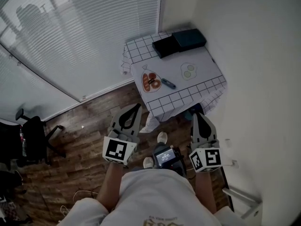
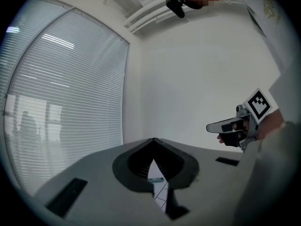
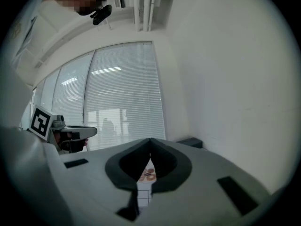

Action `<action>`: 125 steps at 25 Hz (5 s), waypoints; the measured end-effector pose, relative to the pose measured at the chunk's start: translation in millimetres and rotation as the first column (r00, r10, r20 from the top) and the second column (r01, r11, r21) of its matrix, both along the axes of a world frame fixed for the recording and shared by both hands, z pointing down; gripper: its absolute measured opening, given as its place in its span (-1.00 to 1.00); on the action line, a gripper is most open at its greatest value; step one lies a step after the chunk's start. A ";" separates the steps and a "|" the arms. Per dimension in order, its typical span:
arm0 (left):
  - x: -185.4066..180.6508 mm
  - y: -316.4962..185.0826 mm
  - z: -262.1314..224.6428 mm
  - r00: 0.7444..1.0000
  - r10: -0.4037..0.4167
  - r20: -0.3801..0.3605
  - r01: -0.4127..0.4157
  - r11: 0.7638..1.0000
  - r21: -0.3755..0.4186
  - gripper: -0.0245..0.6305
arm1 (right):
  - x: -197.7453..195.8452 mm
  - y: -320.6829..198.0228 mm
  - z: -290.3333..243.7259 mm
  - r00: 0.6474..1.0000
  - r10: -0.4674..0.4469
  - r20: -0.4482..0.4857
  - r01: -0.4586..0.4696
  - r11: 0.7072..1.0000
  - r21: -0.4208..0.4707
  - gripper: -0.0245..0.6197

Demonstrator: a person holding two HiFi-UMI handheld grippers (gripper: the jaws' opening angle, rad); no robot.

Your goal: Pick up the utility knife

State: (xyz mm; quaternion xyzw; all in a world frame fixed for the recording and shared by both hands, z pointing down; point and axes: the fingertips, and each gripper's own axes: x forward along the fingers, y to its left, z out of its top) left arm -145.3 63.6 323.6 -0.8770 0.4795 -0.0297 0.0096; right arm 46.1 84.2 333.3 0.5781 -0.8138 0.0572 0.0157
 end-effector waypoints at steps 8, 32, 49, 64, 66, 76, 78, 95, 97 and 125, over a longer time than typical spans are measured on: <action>29.9 -71.3 1.4 1.000 0.008 0.023 -0.008 1.000 -0.016 -0.91 | 14.2 -74.0 7.1 0.998 -0.070 -0.007 0.070 0.997 -0.023 -0.90; 63.6 -197.1 39.8 0.993 0.092 0.079 -0.084 0.992 -0.095 -0.91 | 12.6 -196.7 52.5 0.981 -0.171 -0.089 0.161 0.981 -0.106 -0.90; 69.0 -253.9 119.6 0.932 0.337 0.133 -0.306 0.929 -0.209 -0.90 | 9.6 -237.9 114.3 0.992 -0.087 -0.097 0.058 0.962 -0.268 -0.90; 86.3 -263.7 206.6 0.878 0.443 0.182 -0.360 0.861 -0.360 -0.90 | 21.0 -250.1 186.8 0.993 -0.090 -0.078 0.054 0.924 -0.380 -0.90; 90.5 -261.4 219.0 0.869 0.461 0.182 -0.370 0.847 -0.381 -0.91 | 18.7 -248.3 199.0 0.992 -0.101 -0.077 0.062 0.915 -0.399 -0.90; 103.9 -258.7 256.4 0.832 0.530 0.163 -0.422 0.796 -0.433 -0.90 | 10.5 -238.3 240.1 0.988 -0.135 -0.078 0.084 0.881 -0.466 -0.90; 106.3 -257.5 261.8 0.823 0.550 0.142 -0.444 0.780 -0.441 -0.90 | 8.0 -236.4 247.9 0.987 -0.143 -0.072 0.092 0.873 -0.479 -0.90; 126.3 -248.4 303.7 0.662 0.738 0.129 -0.594 0.622 -0.510 -0.72 | 2.4 -225.9 277.7 0.992 -0.126 -0.025 0.095 0.852 -0.515 -0.90; 129.5 -245.7 309.7 0.622 0.771 0.136 -0.614 0.589 -0.526 -0.58 | 2.2 -222.1 283.7 0.990 -0.137 -0.027 0.103 0.849 -0.518 -0.90; 149.5 -225.6 345.9 0.138 0.929 0.344 -0.694 0.338 -0.635 -0.36 | 5.3 -218.1 294.1 0.998 -0.045 0.038 0.059 0.814 -0.577 -0.90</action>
